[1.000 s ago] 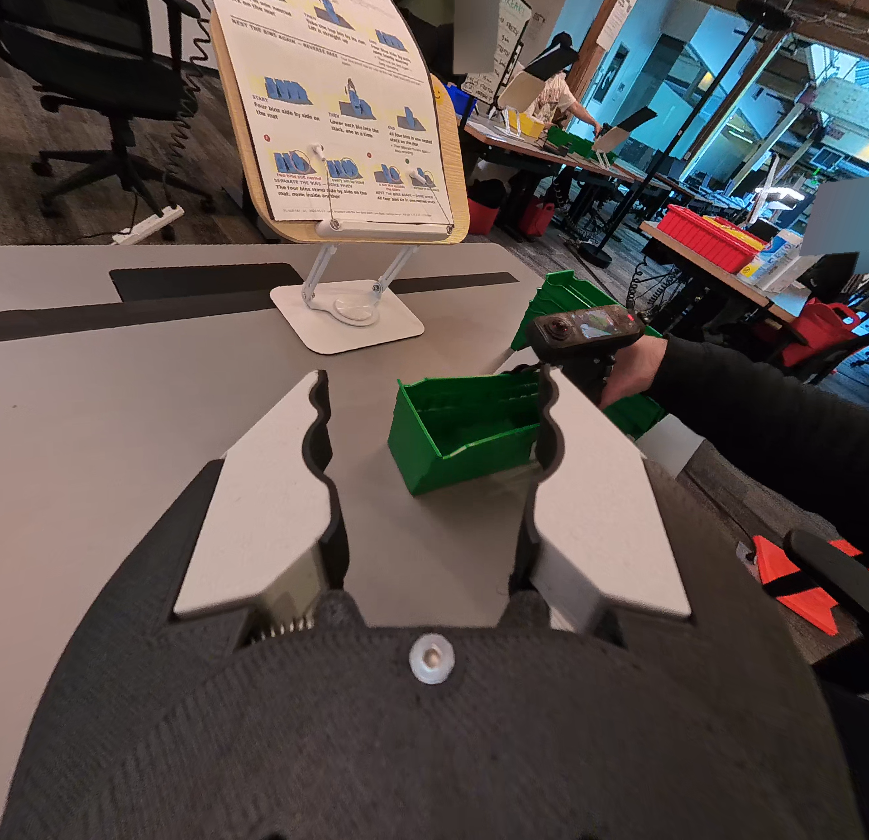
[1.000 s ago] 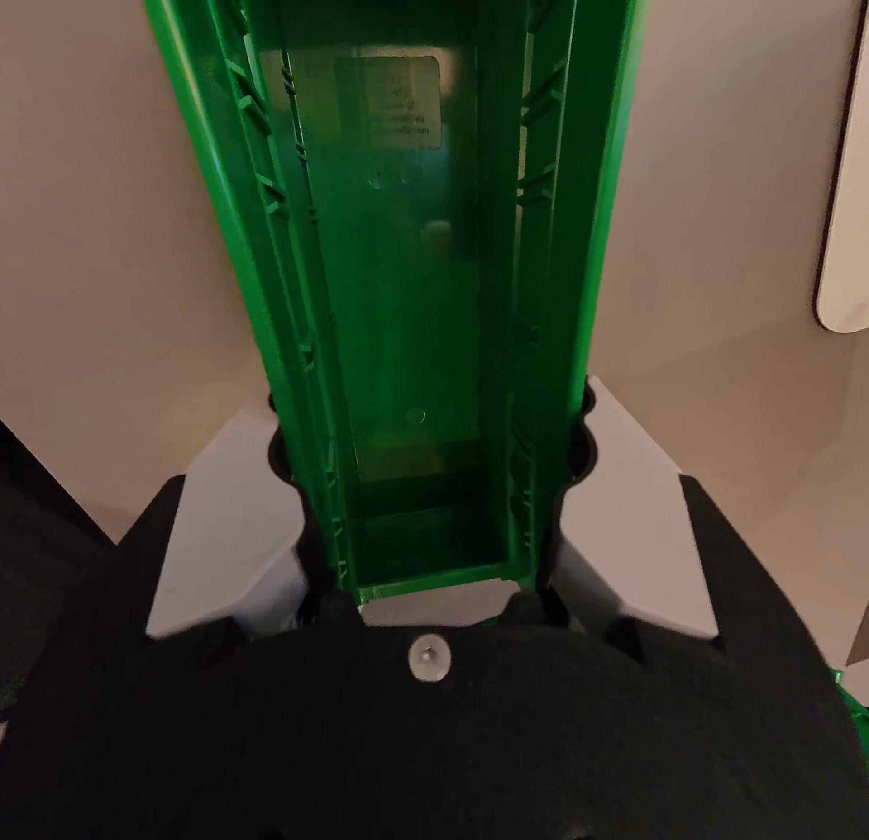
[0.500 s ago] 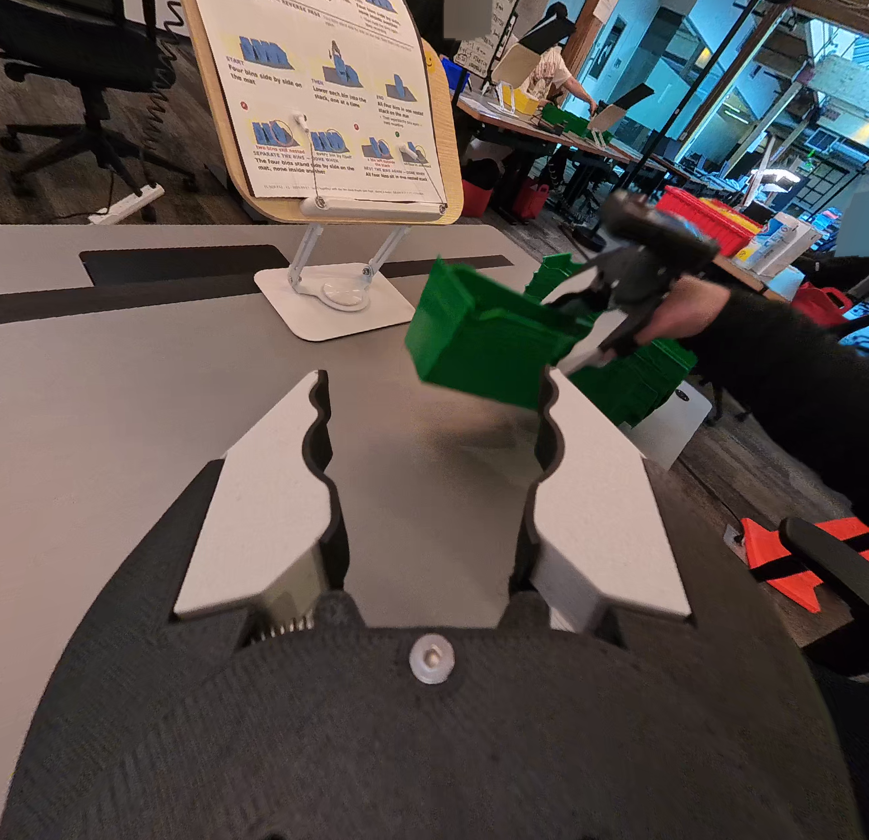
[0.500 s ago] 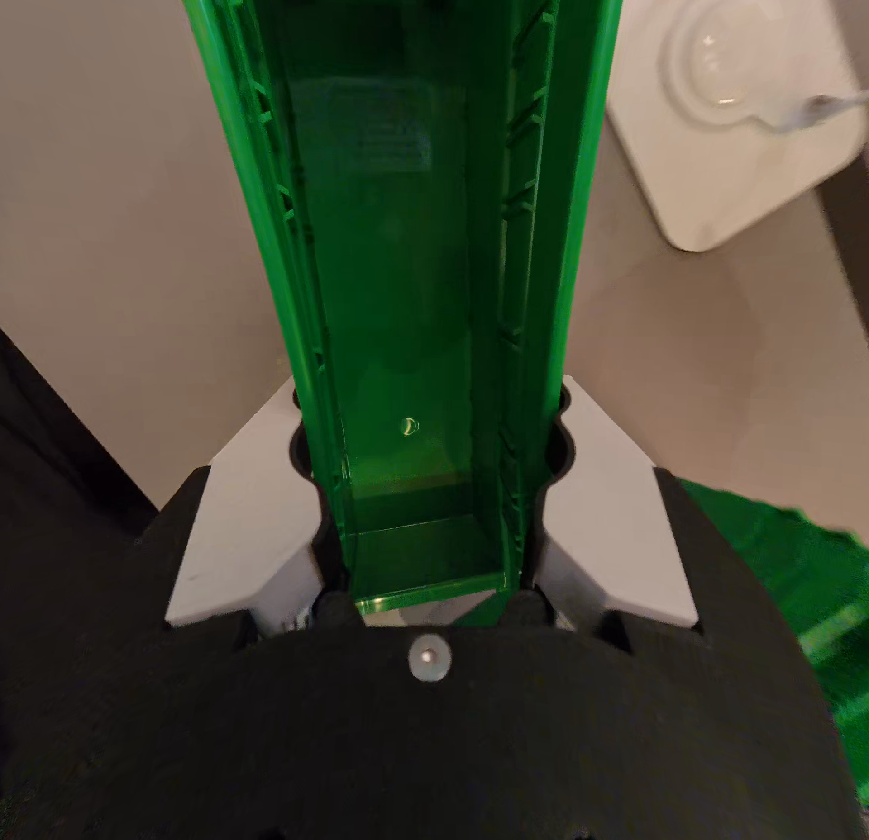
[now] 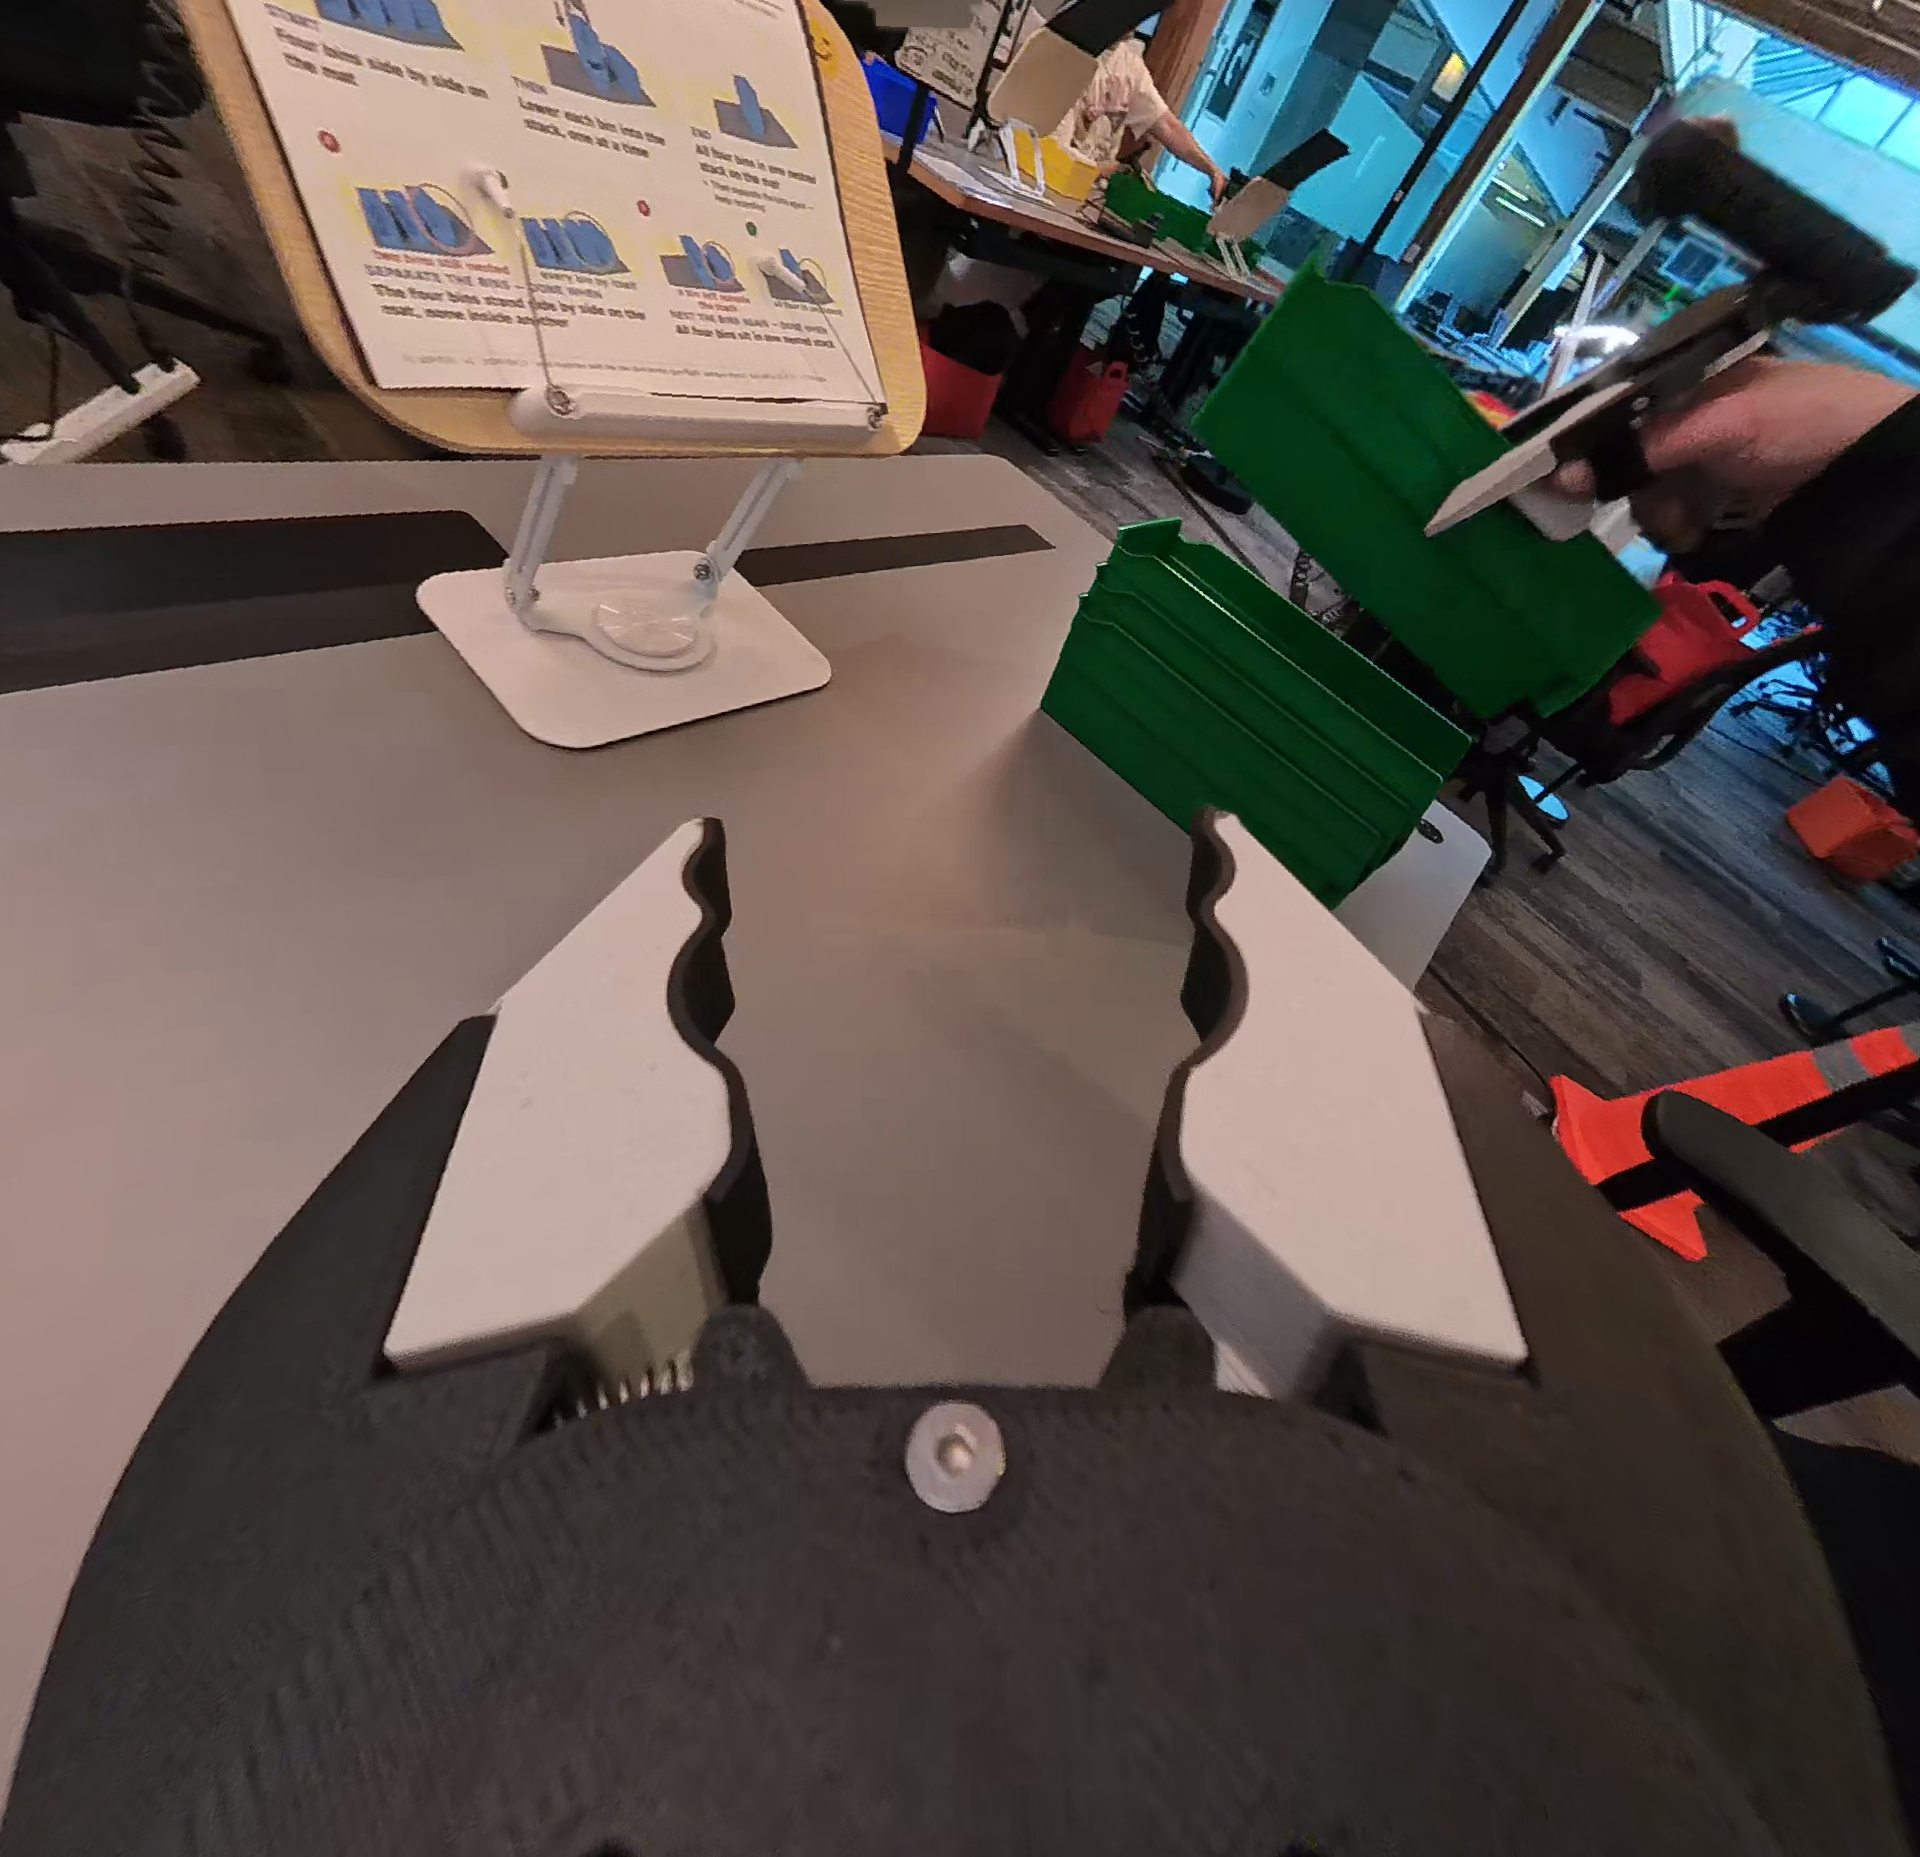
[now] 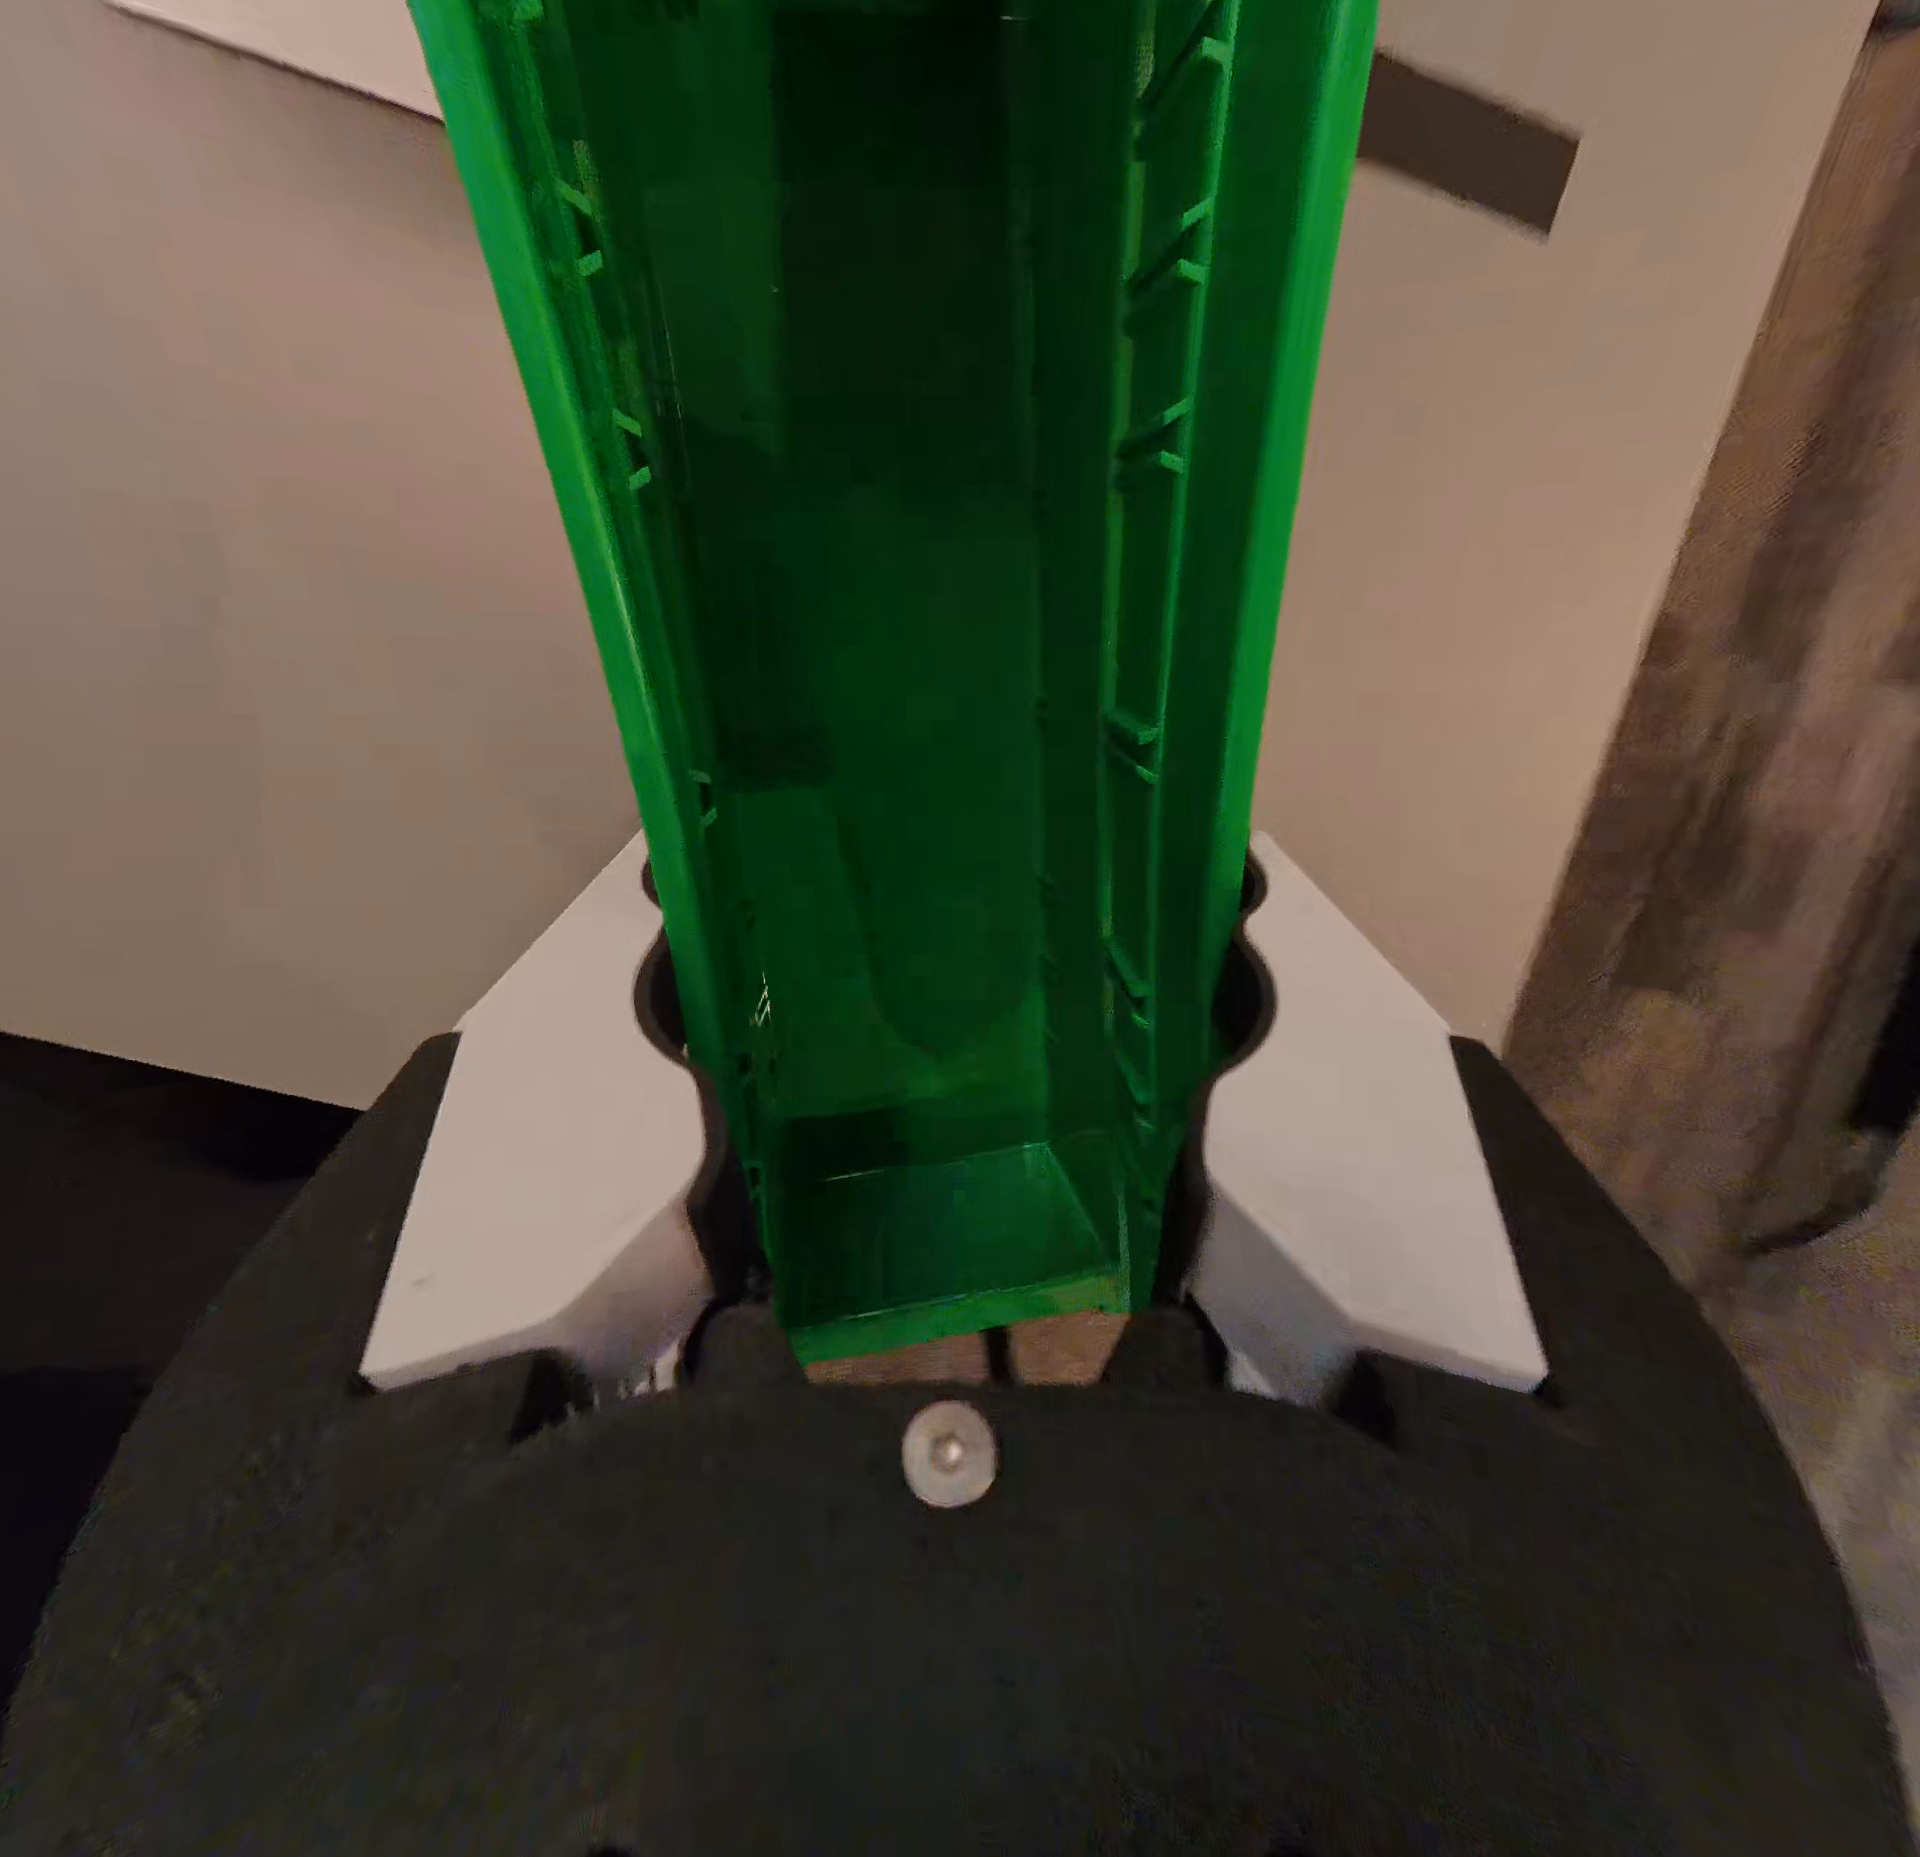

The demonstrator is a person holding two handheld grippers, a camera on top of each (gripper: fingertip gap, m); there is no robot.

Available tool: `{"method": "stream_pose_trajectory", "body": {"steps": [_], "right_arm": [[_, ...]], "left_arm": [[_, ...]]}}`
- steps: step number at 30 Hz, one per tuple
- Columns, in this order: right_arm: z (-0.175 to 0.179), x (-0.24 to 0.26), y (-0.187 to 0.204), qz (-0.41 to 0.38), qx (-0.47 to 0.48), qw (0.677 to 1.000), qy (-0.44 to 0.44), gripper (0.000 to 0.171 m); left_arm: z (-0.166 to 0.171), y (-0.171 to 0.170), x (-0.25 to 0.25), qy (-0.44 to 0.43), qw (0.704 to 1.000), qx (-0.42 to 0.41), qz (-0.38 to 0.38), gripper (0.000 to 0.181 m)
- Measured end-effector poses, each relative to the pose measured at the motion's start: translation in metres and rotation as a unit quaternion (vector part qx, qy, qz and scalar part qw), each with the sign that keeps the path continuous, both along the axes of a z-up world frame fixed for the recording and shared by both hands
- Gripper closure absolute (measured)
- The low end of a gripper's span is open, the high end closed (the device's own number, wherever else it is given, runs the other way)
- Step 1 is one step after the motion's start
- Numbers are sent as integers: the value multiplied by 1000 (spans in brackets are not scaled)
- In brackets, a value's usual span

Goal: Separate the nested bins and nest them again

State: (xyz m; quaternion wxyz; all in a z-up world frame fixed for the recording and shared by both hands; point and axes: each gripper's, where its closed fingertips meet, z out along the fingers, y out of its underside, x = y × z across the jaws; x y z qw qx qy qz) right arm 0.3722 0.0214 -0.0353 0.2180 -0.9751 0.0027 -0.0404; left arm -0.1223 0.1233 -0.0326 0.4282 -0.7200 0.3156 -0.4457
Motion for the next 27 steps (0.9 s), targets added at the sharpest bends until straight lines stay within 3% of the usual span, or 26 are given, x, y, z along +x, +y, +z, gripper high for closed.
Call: {"method": "stream_pose_trajectory", "body": {"steps": [3,14,20,27], "right_arm": [[-20,11,-12,-49,4,997,61,70],[-31,-3,-18,-72,-35,997,17,72],[-56,1,-5,-129,-31,990,50,71],[-73,16,-8,-159,-39,986,-16,68]], "left_arm": [[5,-6,9,-2,1000,5,-13,94],[14,-12,14,1,1000,18,-25,93],[15,-14,17,0,999,19,-31,93],[14,-12,13,-3,999,16,-28,93]]}}
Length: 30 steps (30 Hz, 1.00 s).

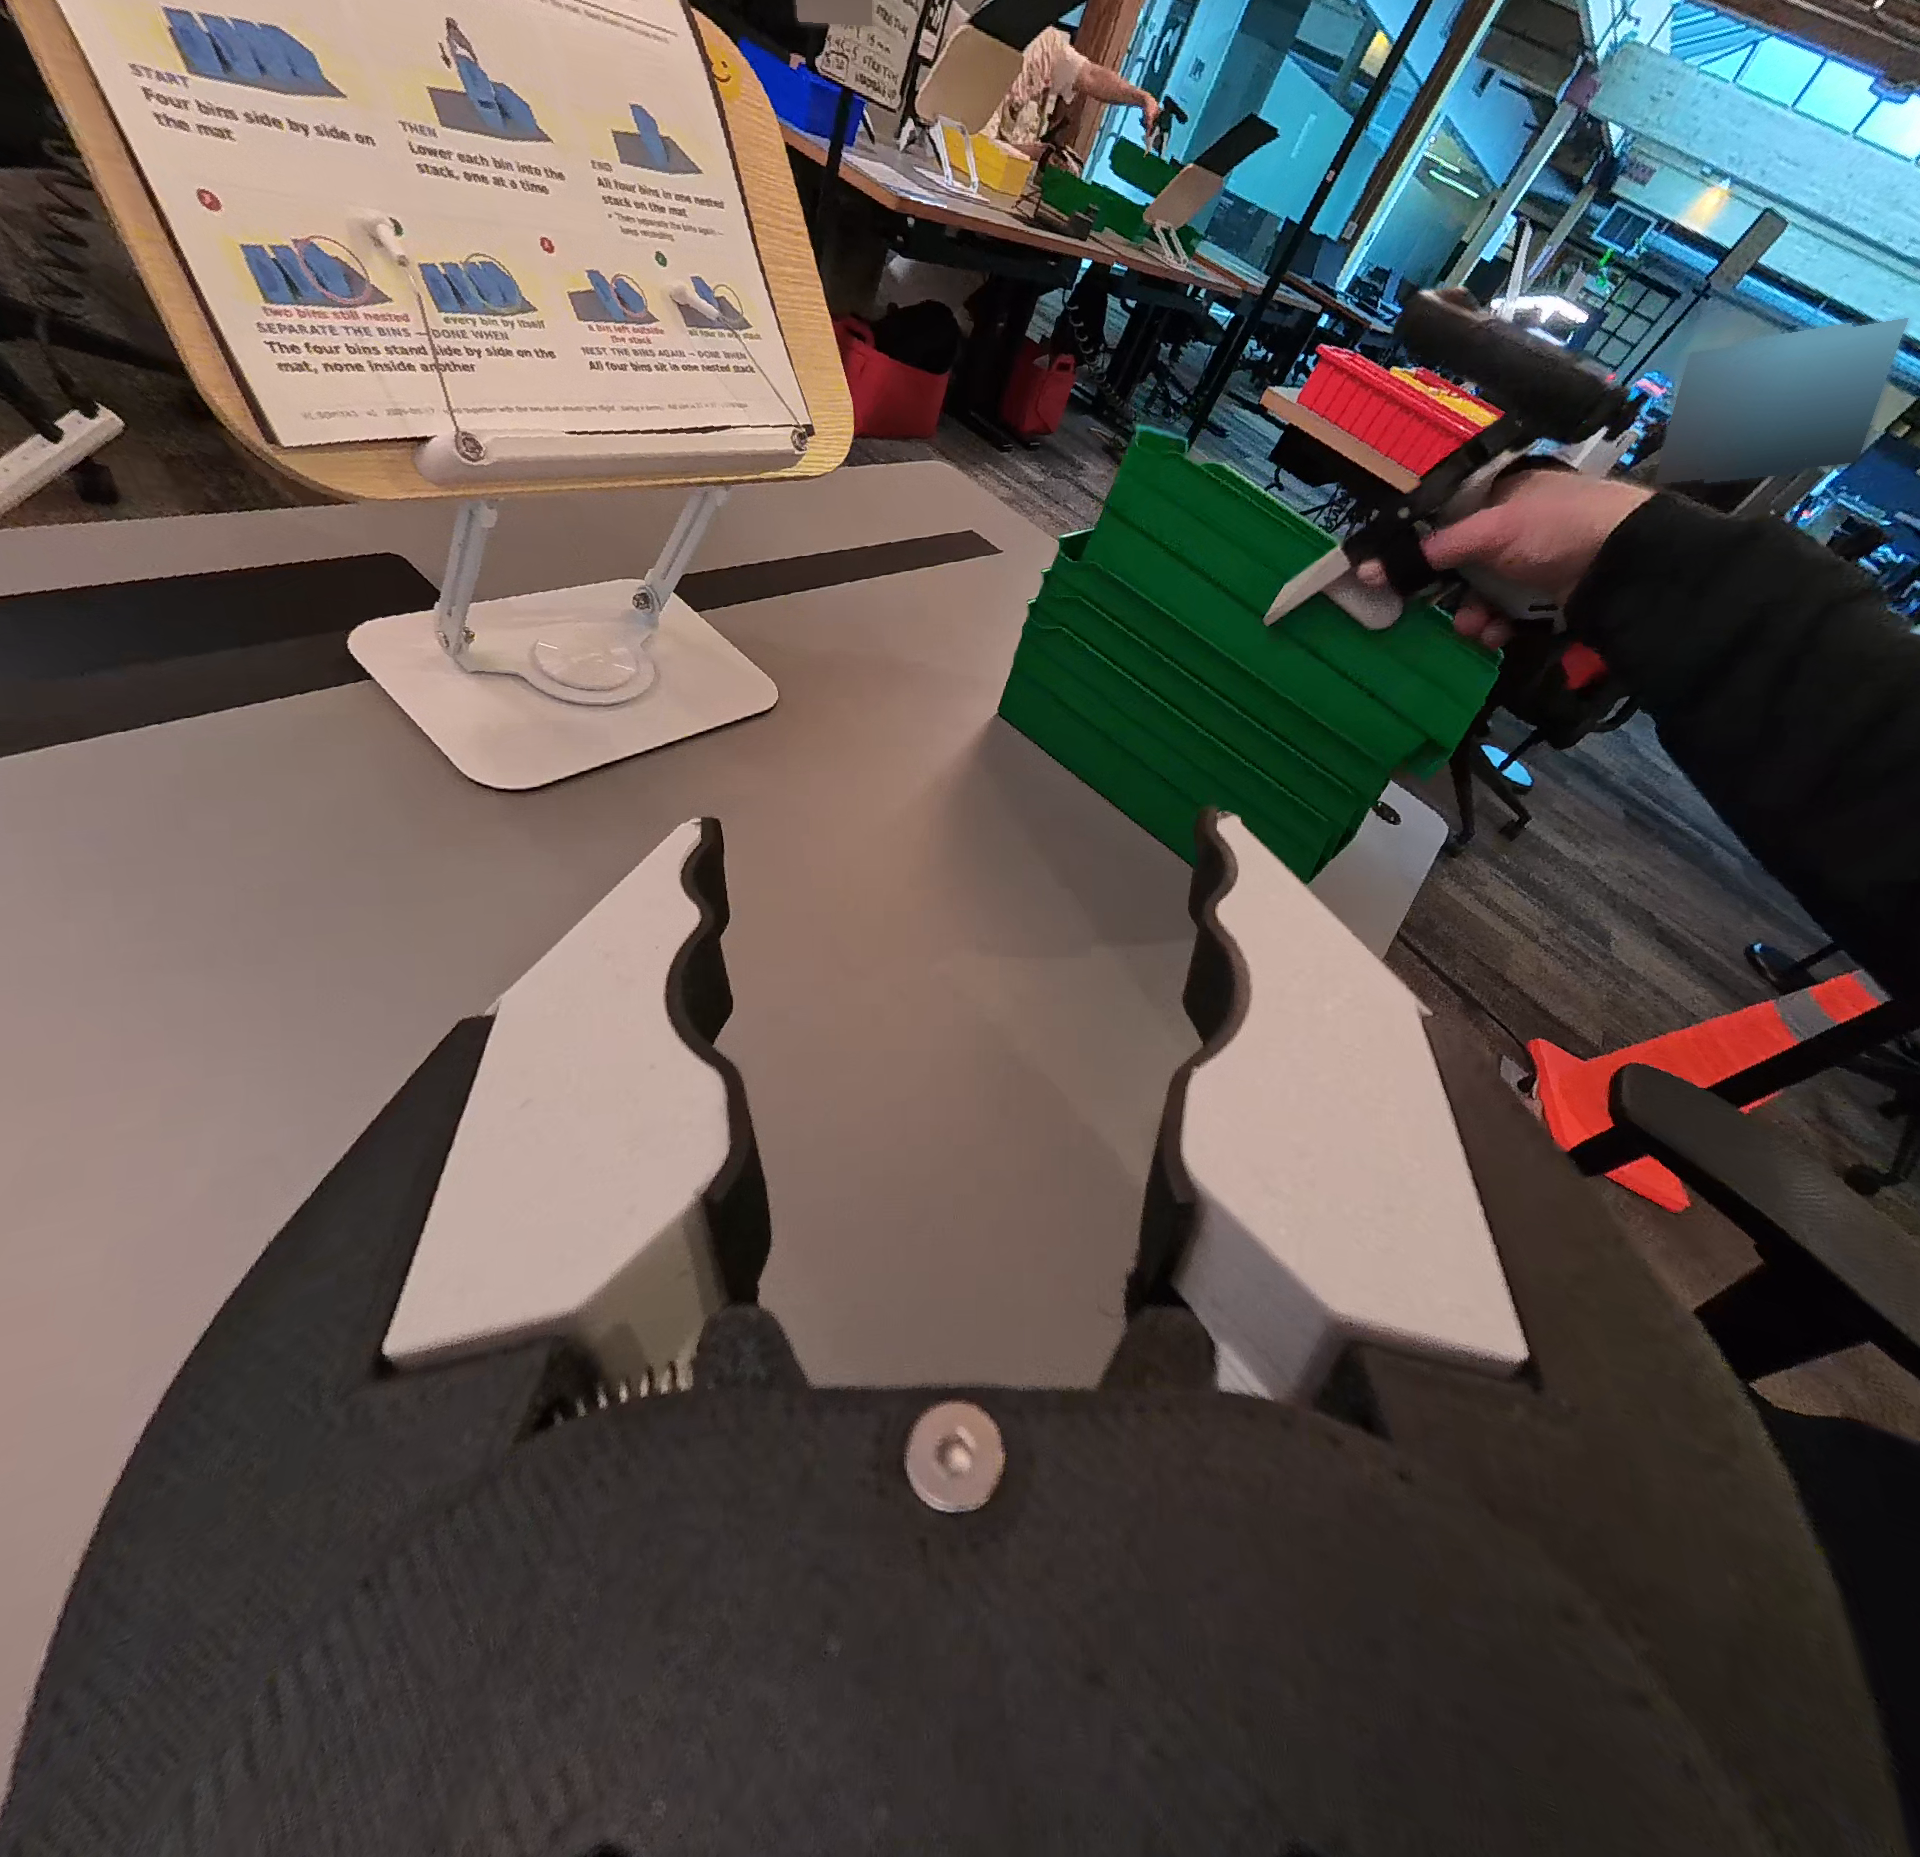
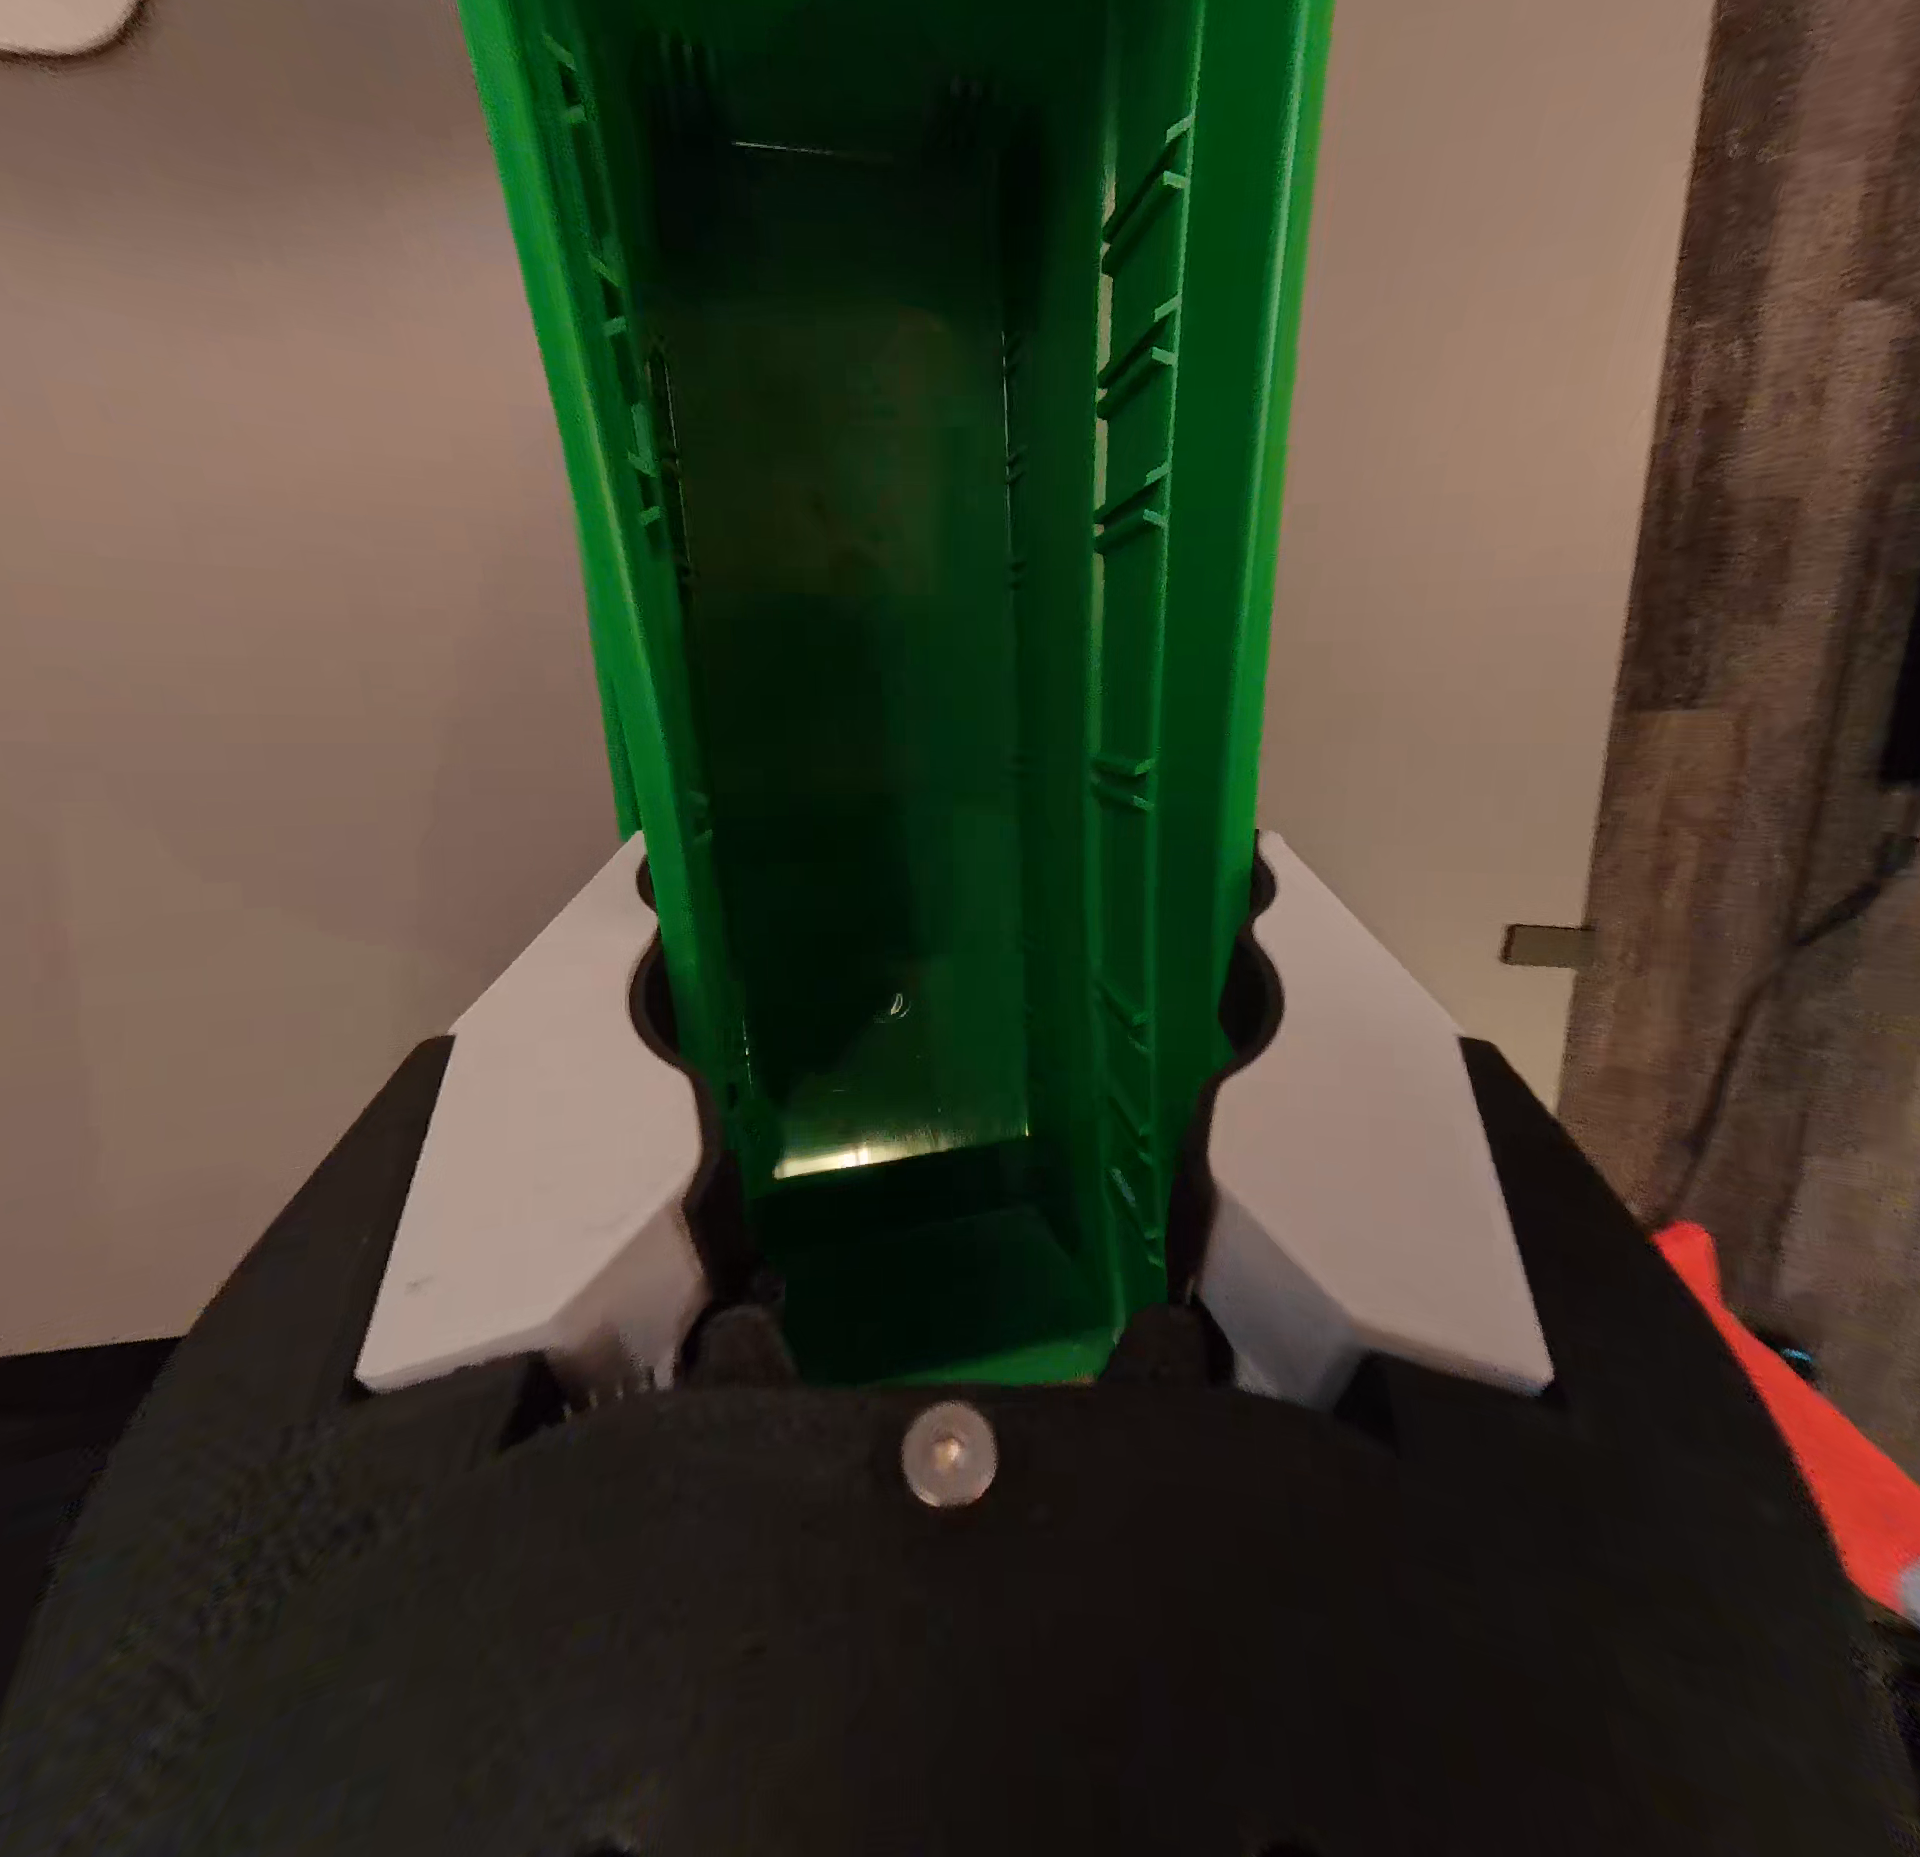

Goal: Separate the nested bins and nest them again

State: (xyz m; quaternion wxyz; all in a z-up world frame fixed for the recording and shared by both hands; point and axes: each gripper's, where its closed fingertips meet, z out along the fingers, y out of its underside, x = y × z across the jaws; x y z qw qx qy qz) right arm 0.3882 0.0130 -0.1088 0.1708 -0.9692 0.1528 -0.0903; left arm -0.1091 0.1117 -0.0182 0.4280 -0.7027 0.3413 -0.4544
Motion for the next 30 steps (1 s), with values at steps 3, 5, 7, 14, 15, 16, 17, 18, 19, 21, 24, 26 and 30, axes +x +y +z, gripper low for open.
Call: {"method": "stream_pose_trajectory", "body": {"steps": [3,5,7,14,15,16,17,18,19,21,24,26,30], "right_arm": [[-10,-2,3,11,-25,999,-39,63],[-23,-4,5,17,-38,998,-47,63],[-31,-2,7,21,-40,997,-58,62],[-26,1,6,45,-36,995,-77,56],[-26,1,5,51,-38,995,-77,56],[-26,0,4,57,-39,995,-73,56],[-27,-1,3,63,-40,995,-67,55],[-26,-1,3,70,-37,995,-64,55],[-25,1,4,72,-29,995,-64,56],[-18,3,6,63,-6,996,-63,58],[6,4,15,46,60,995,-68,56],[4,7,14,35,66,995,-66,53],[8,12,19,12,151,984,-93,57]], "left_arm": [[-2,0,1,3,1000,-1,-1,93],[-2,-1,2,6,1000,0,-3,93],[-2,-2,2,9,1000,2,-3,93],[-9,3,1,14,1000,-6,2,93],[-11,3,3,16,1000,-7,1,93],[-13,2,4,19,1000,-8,0,93],[-15,2,6,22,1000,-9,-2,93],[-16,1,7,24,1000,-9,-3,93],[-17,1,8,25,1000,-10,-4,93],[-19,1,10,29,999,-11,-6,93],[-23,1,12,33,999,-14,-7,93],[-25,1,14,35,999,-16,-9,93],[-25,-1,16,38,999,-14,-13,93]]}}
